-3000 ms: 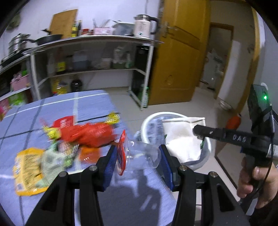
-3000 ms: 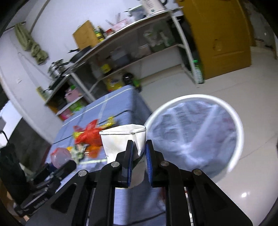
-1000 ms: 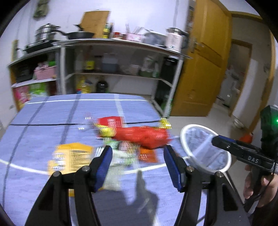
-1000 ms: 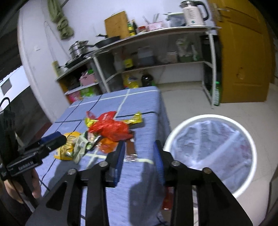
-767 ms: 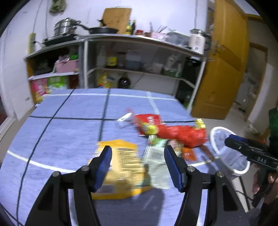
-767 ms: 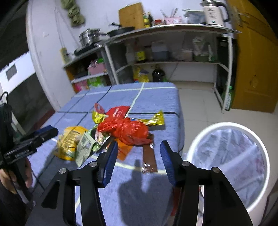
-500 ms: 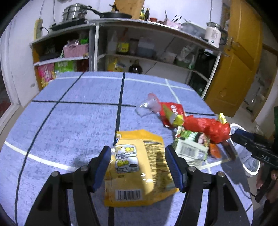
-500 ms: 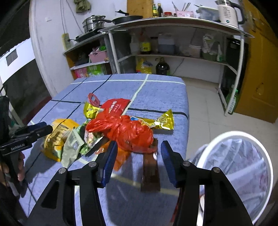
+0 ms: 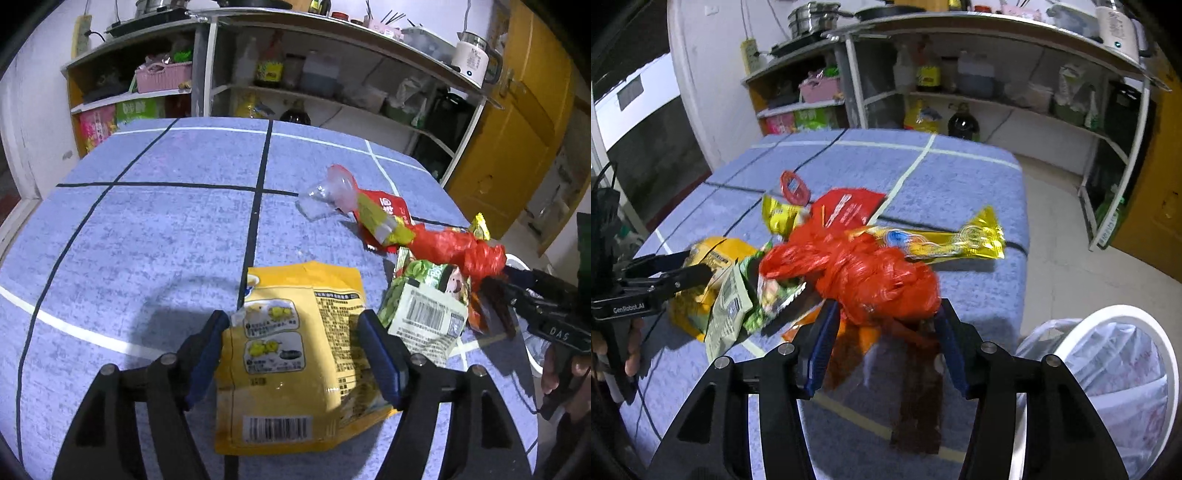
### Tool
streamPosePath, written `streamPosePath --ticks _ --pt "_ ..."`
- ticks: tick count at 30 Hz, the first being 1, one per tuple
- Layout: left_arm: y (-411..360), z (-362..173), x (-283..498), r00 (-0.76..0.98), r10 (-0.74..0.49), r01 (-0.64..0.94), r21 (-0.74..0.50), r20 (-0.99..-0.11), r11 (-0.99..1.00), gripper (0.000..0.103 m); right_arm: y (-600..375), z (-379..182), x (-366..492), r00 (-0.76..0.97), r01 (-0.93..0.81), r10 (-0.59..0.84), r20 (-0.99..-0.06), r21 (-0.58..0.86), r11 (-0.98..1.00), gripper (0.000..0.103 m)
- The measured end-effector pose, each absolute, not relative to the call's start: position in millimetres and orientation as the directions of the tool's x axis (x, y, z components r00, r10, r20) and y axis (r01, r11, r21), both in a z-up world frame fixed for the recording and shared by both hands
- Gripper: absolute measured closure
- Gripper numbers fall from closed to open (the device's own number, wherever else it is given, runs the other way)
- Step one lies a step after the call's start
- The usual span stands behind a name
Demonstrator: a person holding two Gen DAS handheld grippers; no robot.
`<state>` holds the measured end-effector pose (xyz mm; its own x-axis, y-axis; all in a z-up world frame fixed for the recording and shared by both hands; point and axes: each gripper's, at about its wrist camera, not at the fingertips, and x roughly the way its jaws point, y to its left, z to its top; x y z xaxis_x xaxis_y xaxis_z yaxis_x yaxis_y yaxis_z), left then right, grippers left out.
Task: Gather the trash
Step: 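Carry both bags over the trash bin and open both tools to drop them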
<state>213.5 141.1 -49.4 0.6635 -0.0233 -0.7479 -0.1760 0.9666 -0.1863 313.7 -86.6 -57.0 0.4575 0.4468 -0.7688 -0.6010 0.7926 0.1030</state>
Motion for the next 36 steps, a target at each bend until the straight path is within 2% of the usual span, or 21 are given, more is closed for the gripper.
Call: streamPosePath --ticks 2,3,6,10,13,24,36 --pt "142.2 -49.1 212.4 0.665 -0.025 -0.178 -0.191 -0.747 0.965 0.032 -85.6 -58.0 314.0 0.45 -0.594 0.441 -0.776 0.109 0.797 0.05" --pt "142.8 -49.0 210.8 0.665 -0.021 -0.183 -0.191 -0.746 0.964 0.034 -86.8 -56.4 315.0 0.443 -0.589 0.456 -0.772 0.133 0.797 0.059" --pt "146.8 -49.1 206.9 0.67 -0.024 -0.191 -0.204 -0.742 0.96 0.048 -88.9 -51.0 313.3 0.445 -0.581 0.476 -0.759 0.159 0.798 0.067" --pt "147.0 -45.5 202.1 0.686 -0.029 -0.176 -0.205 -0.727 0.963 0.072 -86.1 -45.7 304.2 0.465 -0.586 0.476 -0.746 0.144 0.797 0.071" --pt "145.7 -40.0 194.5 0.706 -0.036 -0.16 -0.209 -0.708 0.965 0.08 -88.2 -38.1 297.8 0.477 -0.589 0.492 -0.728 0.15 0.794 0.072" --pt "144.6 -3.0 170.7 0.788 -0.048 -0.126 -0.237 -0.613 0.963 0.083 -107.9 -8.6 274.5 0.536 -0.575 0.529 -0.658 0.174 0.799 0.073" --pt "73.1 16.6 192.6 0.792 -0.218 0.051 -0.294 -0.57 0.954 0.083 -167.1 2.5 256.1 0.622 -0.465 0.456 -0.637 0.168 0.869 0.073"
